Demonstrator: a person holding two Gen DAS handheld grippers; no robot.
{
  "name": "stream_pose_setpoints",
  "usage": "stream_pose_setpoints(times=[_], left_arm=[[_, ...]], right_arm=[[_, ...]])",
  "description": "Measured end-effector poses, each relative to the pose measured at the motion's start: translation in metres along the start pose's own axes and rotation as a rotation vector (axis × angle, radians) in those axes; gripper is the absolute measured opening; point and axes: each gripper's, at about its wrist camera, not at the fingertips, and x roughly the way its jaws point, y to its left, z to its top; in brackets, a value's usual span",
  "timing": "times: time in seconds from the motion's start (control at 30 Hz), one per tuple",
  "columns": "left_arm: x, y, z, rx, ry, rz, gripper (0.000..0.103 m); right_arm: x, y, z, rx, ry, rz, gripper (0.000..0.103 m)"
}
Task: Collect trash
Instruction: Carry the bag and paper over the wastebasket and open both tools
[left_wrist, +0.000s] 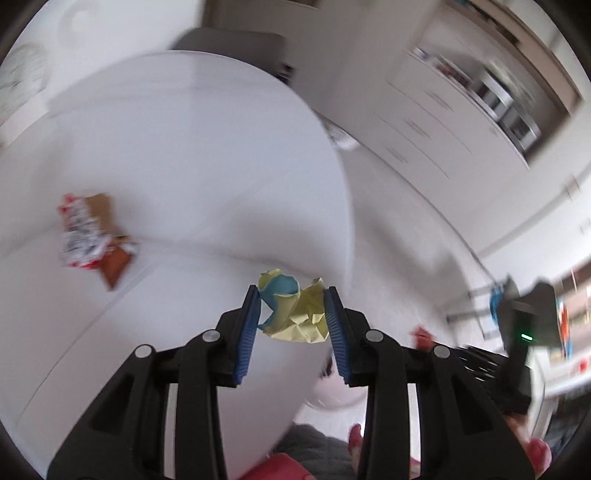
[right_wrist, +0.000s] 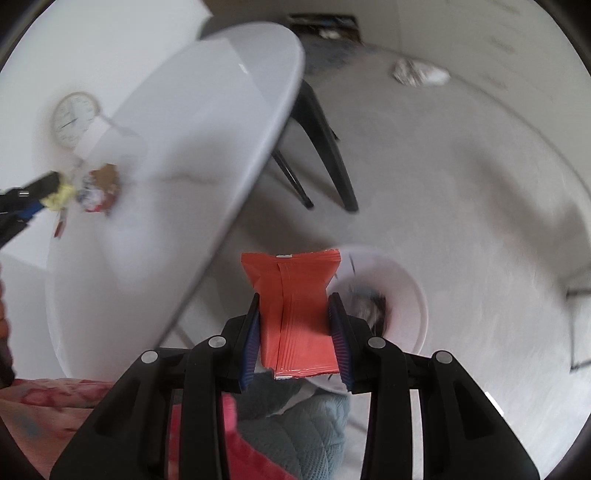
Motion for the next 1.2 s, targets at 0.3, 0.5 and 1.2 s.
stream_pose_setpoints(times=[0.3,0.5,1.2], left_arm=[[0.040,-0.074,-0.011,0.235,0.153,-0.069,0.036],[0.084,-0.117,-0.028,0.348,0.273,-0.094,0.037],[0.219,-0.146,-0.105,0.305,0.585,0.004,0.081]], right_arm=[[0.037,-0.043,-0.035,0.167,0.079,-0.061,0.090],[-0.001,-0.078,-0.047,0.280,0.011,-0.103,0.096],[-0.030,-0.164,-0.090,0.452,0.019,-0.112,0.097]])
